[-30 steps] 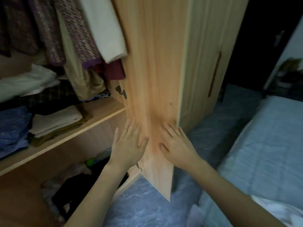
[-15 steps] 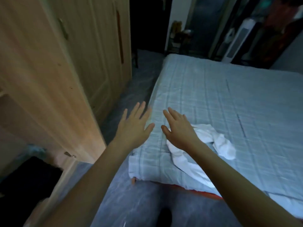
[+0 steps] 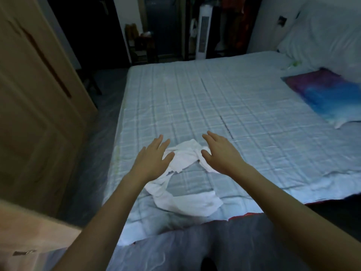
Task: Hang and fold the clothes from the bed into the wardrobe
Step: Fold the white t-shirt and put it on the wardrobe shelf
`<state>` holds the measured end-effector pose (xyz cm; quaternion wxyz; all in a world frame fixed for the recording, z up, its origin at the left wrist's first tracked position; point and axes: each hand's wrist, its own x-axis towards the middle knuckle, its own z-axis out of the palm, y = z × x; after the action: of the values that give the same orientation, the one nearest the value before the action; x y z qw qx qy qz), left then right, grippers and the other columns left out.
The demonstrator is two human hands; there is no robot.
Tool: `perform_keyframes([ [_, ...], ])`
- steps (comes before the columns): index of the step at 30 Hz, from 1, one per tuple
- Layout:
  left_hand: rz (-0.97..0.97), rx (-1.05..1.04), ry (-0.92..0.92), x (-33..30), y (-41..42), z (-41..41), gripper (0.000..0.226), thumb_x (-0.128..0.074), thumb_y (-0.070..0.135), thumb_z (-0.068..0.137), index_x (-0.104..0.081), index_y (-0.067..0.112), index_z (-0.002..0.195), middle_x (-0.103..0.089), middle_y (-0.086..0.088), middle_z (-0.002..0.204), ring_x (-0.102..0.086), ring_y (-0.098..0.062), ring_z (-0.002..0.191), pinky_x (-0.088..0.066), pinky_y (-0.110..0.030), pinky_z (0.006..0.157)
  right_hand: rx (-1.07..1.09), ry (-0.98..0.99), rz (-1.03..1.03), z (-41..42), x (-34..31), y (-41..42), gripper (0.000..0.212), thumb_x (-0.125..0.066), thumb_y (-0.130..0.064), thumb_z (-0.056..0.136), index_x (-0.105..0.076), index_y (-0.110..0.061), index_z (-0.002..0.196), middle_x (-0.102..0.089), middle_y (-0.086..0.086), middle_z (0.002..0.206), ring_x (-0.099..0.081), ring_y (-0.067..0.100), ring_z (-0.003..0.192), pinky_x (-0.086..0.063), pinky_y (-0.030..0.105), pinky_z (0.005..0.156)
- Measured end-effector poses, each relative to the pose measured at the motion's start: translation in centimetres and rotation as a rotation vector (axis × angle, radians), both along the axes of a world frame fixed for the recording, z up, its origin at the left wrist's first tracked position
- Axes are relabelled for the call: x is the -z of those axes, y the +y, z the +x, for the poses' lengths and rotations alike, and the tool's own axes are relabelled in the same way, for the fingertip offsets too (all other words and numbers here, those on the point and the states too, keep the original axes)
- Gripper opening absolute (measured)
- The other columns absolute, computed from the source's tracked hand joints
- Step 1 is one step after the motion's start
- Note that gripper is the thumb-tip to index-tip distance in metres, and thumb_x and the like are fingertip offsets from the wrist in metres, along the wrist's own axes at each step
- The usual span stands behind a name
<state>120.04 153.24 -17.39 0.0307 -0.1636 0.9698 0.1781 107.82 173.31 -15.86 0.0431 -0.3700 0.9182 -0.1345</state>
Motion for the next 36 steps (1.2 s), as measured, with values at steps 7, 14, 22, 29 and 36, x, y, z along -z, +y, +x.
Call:
perform_keyframes([
  [7, -0.006, -0.07, -0.129, 7.6, 1.3, -7.1, 0.057, -0.035, 0.046, 0.102, -0.025, 0.024, 0.153, -0.011, -0.001, 0.163, -0.016, -0.021, 0.149, -0.018, -0.045, 0.118, -0.035, -0.108, 0.077, -6.7, 4.5, 0.6, 0.059, -0.049, -0.032, 0.093, -0.033, -0.012, 0.146, -0.029, 0.01, 0.155, -0.033, 0.029, 0.138, -0.029, 0.043, 0.112],
  [14, 0.055, -0.15, -0.345, 14.6, -1.4, -7.5, 0.066, -0.025, 0.057, 0.094, -0.029, 0.025, 0.151, -0.018, -0.001, 0.162, -0.025, -0.023, 0.145, -0.026, -0.04, 0.115, -0.112, -0.274, 0.151, -10.0, 11.0, -3.9, 0.054, -0.05, -0.031, 0.092, -0.039, -0.014, 0.142, -0.038, 0.009, 0.149, -0.042, 0.029, 0.13, -0.037, 0.039, 0.105],
  [22, 0.181, -0.246, -0.463, 25.1, -8.1, -11.5, 0.057, -0.04, 0.044, 0.1, -0.028, 0.022, 0.151, -0.019, -0.002, 0.161, -0.021, -0.022, 0.146, -0.026, -0.039, 0.114, -0.16, -0.424, 0.318, -13.4, 19.2, -10.5, 0.053, -0.047, -0.031, 0.094, -0.034, -0.018, 0.143, -0.04, 0.004, 0.145, -0.043, 0.025, 0.123, -0.044, 0.04, 0.095],
  [29, 0.227, -0.373, -0.444, 31.5, -8.9, -11.7, 0.039, -0.049, 0.02, 0.092, -0.045, 0.018, 0.131, -0.054, -0.004, 0.126, -0.056, -0.026, 0.114, -0.045, -0.035, 0.089, -0.204, -0.58, 0.34, -15.3, 26.7, -16.9, 0.06, -0.051, -0.029, 0.095, -0.027, -0.016, 0.148, -0.038, 0.006, 0.148, -0.037, 0.024, 0.133, -0.031, 0.035, 0.108],
  [36, 0.384, -0.414, -0.456, 34.2, -8.3, -12.4, 0.043, -0.063, 0.041, 0.084, -0.052, 0.018, 0.119, -0.061, 0.0, 0.114, -0.059, -0.02, 0.106, -0.047, -0.028, 0.086, -0.205, -0.466, 0.532, -14.0, 32.8, -21.3, 0.089, -0.067, -0.05, 0.078, -0.019, -0.022, 0.146, -0.032, 0.006, 0.139, -0.036, 0.03, 0.126, -0.042, 0.044, 0.093],
])
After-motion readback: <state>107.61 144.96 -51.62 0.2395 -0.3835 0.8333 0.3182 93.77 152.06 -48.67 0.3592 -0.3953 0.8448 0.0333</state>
